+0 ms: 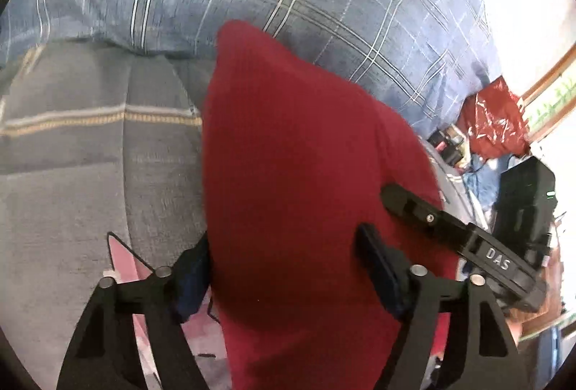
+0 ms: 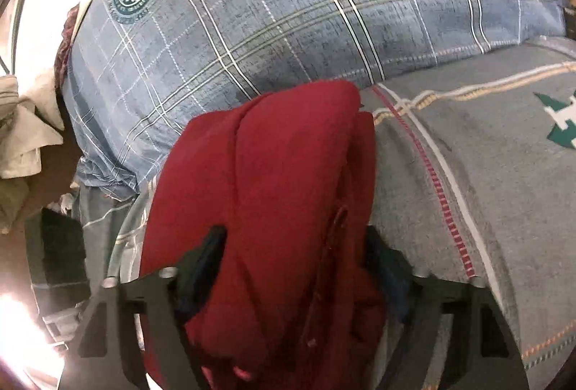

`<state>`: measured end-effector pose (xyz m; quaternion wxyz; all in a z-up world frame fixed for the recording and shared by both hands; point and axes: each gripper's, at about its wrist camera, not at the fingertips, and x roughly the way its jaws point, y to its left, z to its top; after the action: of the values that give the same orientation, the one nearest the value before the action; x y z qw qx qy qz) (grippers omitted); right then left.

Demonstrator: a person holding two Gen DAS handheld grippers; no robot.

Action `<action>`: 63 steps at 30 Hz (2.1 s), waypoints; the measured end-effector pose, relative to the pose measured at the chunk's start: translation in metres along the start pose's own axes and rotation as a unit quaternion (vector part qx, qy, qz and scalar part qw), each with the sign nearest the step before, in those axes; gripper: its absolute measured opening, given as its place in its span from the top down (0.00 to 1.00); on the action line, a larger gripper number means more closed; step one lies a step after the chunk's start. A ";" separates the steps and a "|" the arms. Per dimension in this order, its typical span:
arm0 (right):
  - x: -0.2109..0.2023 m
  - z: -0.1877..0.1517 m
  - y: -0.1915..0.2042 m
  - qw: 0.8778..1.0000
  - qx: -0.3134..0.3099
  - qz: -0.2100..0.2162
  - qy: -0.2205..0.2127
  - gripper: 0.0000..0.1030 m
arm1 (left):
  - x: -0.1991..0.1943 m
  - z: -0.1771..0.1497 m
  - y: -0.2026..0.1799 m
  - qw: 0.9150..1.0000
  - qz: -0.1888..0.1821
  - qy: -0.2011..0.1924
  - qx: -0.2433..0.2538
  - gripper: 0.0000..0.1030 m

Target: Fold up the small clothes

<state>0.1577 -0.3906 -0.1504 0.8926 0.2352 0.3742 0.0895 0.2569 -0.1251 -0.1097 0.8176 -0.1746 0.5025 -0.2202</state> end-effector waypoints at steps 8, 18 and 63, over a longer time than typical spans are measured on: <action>-0.053 -0.020 0.055 0.997 -0.051 0.048 -0.014 0.55 | -0.088 -0.029 -0.015 0.999 0.020 -0.016 0.020 0.39; -0.050 -0.076 0.095 0.990 -0.120 -0.063 0.036 0.41 | -0.102 -0.089 0.013 0.995 0.098 -0.006 -0.003 0.32; -0.117 -0.116 0.149 0.979 -0.166 -0.104 -0.063 0.14 | -0.232 -0.189 -0.069 0.951 0.232 -0.182 0.090 0.25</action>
<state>-0.0045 -0.2594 -0.0753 0.9452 0.0486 0.3200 0.0418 -0.0182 -0.0713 0.0160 0.9361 -0.0166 0.3496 -0.0332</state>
